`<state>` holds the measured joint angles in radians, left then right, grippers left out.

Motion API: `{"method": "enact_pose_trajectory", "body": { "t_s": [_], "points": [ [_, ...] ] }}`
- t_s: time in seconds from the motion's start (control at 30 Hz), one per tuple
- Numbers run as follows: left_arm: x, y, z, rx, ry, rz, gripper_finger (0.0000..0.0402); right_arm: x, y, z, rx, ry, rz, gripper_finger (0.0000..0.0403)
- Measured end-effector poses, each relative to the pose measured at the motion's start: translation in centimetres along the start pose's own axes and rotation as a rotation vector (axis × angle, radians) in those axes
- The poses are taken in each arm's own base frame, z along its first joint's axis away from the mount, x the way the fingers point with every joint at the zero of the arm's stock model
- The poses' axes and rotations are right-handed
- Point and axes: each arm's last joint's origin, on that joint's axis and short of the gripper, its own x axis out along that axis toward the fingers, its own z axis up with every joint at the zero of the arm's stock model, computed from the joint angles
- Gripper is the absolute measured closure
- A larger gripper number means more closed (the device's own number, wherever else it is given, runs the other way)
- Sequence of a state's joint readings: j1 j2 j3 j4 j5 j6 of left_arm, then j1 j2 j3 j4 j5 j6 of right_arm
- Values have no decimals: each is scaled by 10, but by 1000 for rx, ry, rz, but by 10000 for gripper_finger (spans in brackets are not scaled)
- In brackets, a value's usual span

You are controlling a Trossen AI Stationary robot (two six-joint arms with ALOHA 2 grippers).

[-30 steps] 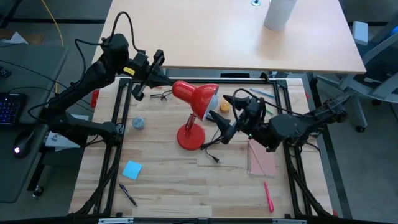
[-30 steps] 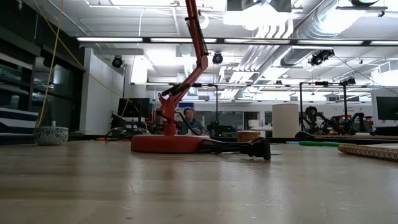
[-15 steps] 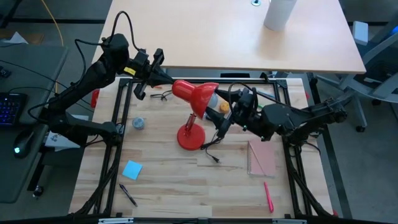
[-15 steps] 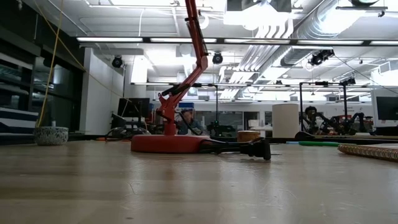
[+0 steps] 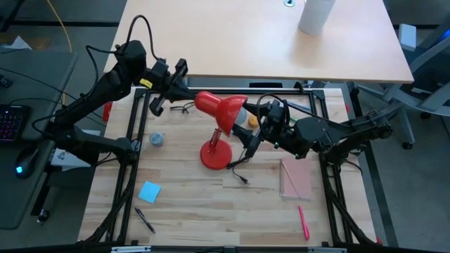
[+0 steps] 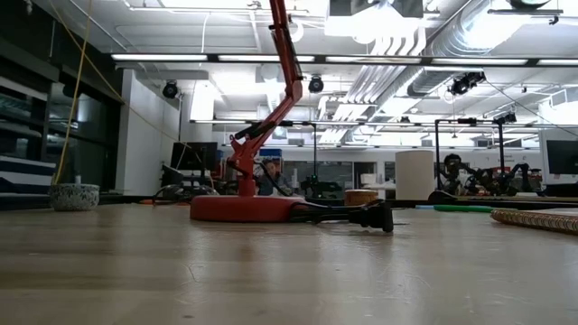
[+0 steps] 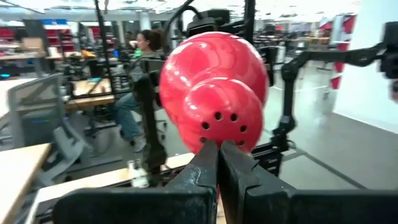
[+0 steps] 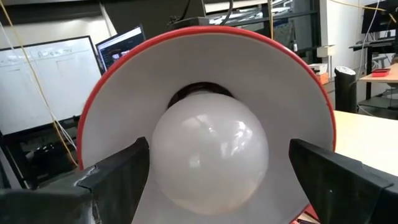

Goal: Screw lightbulb
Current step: Remove the lightbulb into the lamp

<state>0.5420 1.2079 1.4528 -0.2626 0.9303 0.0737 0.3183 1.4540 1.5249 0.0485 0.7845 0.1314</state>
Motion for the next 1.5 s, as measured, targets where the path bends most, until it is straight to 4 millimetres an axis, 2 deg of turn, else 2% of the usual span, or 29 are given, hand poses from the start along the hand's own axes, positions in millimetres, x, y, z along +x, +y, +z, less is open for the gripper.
{"method": "enact_pose_trajectory", "body": {
  "t_s": [0.5,0.63,0.83,1.03,1.37,1.43,1.5],
  "points": [
    [6,-6,2,-18,-17,-65,401,1,-1,-4,-56,29,-7,34],
    [5,-6,2,-23,-16,-63,401,1,-2,-3,-90,26,-18,60],
    [6,-6,2,-68,-14,-62,401,1,-2,-2,-256,21,-27,122],
    [5,-6,2,-152,-12,-60,401,1,-2,-2,-638,26,-23,169],
    [5,-6,3,-492,-6,-59,402,2,-1,-5,-1569,44,5,163],
    [5,-6,3,-557,-4,-62,402,3,-1,-6,-1706,44,15,163],
    [5,-6,3,-605,-5,-64,402,4,-1,-6,-1745,35,34,163]
  ]
}}
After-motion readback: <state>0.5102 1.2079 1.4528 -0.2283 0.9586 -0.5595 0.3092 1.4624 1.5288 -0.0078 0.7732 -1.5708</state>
